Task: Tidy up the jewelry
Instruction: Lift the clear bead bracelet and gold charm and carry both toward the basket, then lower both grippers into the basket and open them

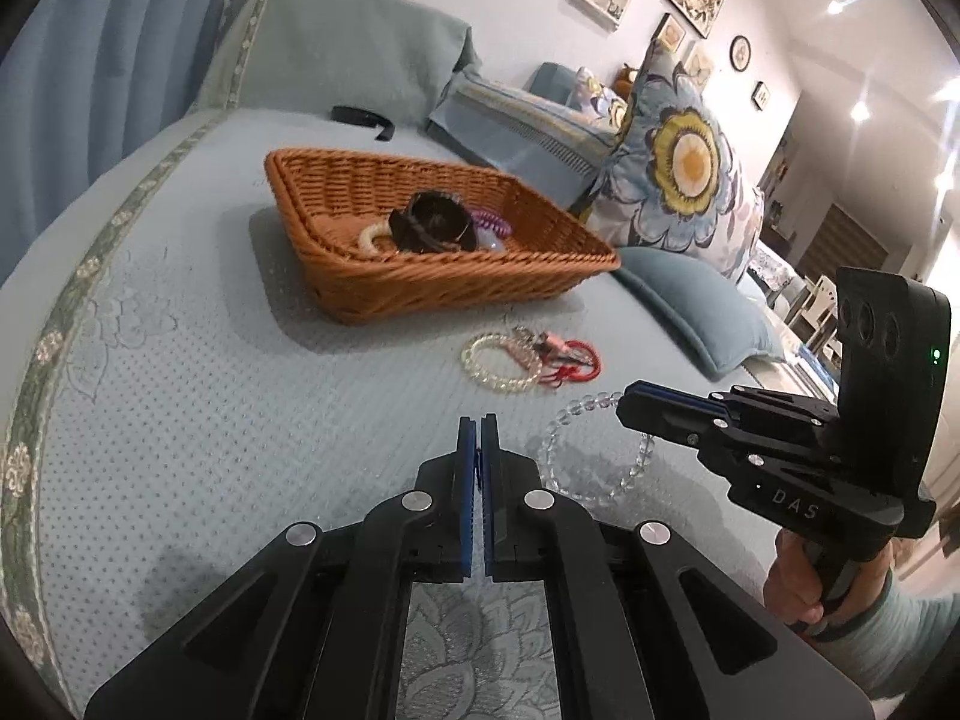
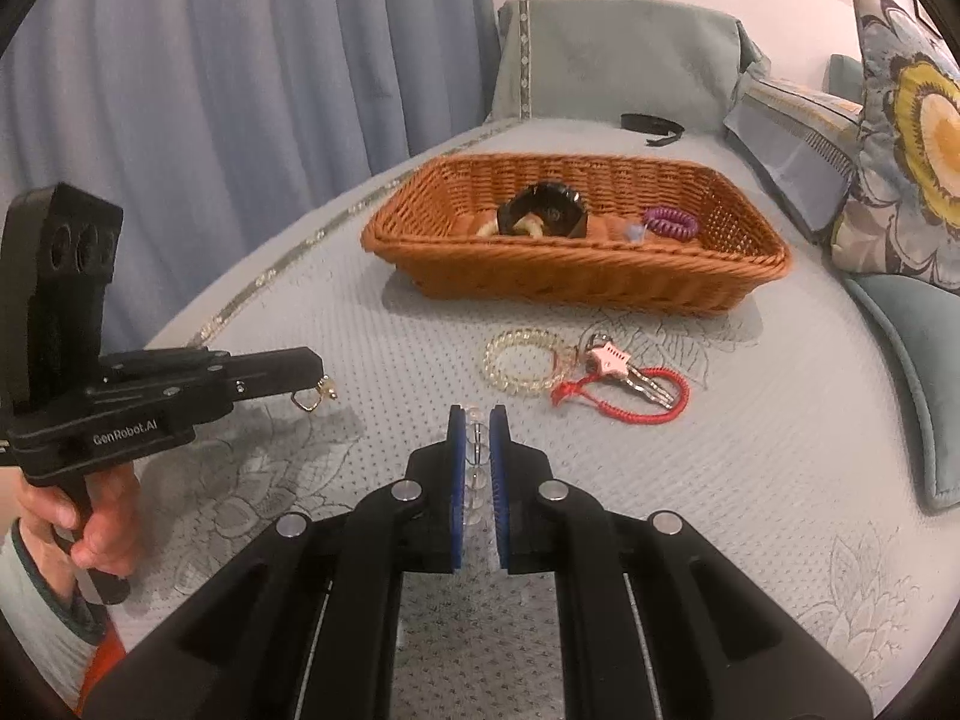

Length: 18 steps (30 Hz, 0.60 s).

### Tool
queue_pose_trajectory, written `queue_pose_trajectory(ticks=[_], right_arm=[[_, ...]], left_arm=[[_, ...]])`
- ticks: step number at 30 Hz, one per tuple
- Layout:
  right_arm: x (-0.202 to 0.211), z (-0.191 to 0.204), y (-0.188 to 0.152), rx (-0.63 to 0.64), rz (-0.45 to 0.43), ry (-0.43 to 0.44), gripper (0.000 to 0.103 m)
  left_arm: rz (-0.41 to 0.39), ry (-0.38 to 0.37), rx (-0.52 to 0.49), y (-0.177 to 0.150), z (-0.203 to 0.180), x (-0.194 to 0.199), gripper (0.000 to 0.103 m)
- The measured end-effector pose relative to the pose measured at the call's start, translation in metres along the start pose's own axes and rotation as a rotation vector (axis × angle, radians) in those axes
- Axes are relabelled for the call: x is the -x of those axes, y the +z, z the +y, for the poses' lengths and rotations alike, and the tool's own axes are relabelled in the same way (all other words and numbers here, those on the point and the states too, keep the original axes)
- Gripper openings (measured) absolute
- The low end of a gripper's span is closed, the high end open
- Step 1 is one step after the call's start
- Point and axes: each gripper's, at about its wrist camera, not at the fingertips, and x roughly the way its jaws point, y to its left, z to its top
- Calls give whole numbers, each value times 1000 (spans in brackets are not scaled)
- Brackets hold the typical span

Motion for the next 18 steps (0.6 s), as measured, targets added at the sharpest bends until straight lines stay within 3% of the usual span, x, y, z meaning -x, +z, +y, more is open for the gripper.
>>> queue_pose_trajectory(ticks=[10,18], right_arm=[[29,-19,21,-88,-66,-11,6],[48,-47,79,-146,-152,-56,6]], left_arm=[[-79,23,-18,13,-23,19,0],[-140,60,-24,61,-27,22,0]])
